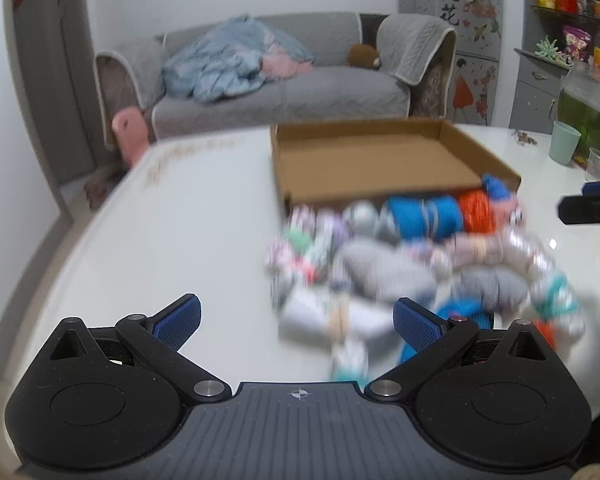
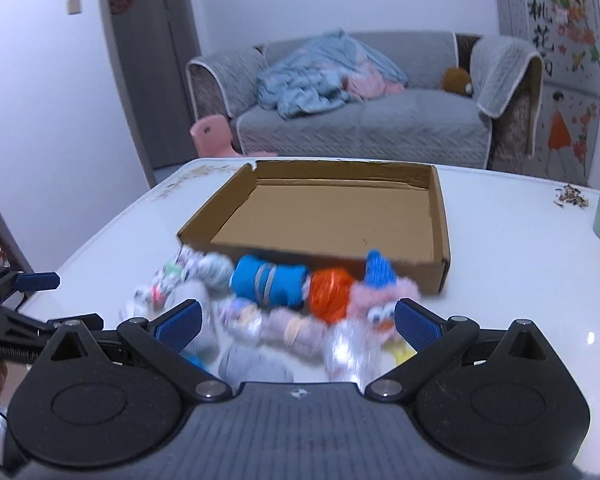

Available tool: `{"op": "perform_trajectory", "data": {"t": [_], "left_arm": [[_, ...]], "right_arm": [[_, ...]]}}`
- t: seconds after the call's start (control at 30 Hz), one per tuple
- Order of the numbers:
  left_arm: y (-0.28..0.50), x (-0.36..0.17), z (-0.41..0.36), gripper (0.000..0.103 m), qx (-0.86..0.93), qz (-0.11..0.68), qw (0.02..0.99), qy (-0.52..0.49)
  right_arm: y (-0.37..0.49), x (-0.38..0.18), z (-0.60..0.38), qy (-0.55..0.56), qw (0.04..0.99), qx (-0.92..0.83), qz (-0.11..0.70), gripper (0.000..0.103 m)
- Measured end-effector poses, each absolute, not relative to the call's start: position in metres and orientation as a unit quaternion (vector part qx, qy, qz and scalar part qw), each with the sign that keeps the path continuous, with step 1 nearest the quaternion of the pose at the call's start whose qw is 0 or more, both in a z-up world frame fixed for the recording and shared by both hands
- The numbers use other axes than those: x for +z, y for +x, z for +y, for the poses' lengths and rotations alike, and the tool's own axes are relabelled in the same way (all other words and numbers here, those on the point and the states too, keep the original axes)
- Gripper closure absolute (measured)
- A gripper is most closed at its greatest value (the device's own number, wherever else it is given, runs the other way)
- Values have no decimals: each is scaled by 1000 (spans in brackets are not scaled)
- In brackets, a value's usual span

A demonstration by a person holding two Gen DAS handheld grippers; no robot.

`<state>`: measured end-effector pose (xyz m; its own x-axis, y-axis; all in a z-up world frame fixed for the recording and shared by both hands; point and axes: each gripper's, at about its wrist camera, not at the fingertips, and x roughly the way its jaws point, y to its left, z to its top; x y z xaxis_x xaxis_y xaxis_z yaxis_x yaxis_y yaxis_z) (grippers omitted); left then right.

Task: Organize objects
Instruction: 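Grasp the white-pink sock bundle with the left tool while the right grasps the plastic-wrapped bundle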

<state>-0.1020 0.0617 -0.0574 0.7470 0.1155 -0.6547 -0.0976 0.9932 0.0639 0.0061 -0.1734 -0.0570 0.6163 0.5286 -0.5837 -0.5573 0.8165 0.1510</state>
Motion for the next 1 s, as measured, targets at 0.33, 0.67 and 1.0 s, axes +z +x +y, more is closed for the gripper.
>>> {"op": "perform_trajectory", "data": {"t": [0.33,0.67,1.0], "left_arm": [[-114,-101,59,1,58,362,930,43],[-104,-116,57,4,54,374,923,73],[-108,-113,59,71,-4,364,931,31]], "right_arm": [[-23,-106,-186,-32,900,308,306,32],[-26,-131,-195,-16,888,300,348,52],[-28,-132,-205,3,877,317,361,68]]}}
